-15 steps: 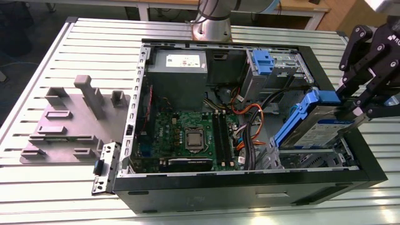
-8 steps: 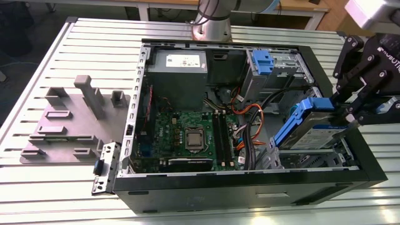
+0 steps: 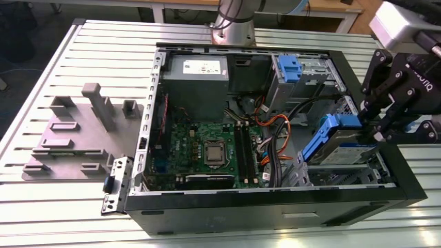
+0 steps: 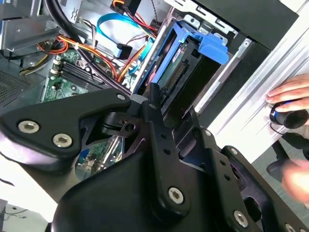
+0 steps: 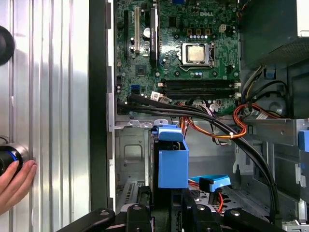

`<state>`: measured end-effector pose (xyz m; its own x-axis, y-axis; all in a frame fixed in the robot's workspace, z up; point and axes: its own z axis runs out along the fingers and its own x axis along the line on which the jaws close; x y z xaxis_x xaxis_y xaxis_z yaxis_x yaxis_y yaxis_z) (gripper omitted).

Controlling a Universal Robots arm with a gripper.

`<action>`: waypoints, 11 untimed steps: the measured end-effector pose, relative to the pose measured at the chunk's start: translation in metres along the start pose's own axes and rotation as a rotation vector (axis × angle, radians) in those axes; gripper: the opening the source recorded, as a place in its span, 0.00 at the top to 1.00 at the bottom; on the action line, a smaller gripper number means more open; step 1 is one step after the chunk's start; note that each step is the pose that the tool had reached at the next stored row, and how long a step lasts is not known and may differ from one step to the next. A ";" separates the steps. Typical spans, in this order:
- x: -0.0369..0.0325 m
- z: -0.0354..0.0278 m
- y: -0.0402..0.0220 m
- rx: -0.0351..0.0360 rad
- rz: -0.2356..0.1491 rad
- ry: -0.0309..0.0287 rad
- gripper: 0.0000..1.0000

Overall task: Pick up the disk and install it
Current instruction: 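Insert the disk into the insertion slot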

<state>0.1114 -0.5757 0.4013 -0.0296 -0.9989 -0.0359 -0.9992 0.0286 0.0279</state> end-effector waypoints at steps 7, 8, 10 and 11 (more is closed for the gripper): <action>0.0002 0.0078 -0.0002 0.0000 0.000 0.0003 0.65; 0.0003 0.0078 -0.0002 0.0000 0.000 0.0003 0.65; 0.0003 0.0082 -0.0002 0.0000 0.000 0.0000 0.65; 0.0003 0.0084 -0.0002 0.0000 0.000 -0.0001 0.65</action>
<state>0.1114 -0.5757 0.3928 -0.0296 -0.9989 -0.0359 -0.9992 0.0286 0.0279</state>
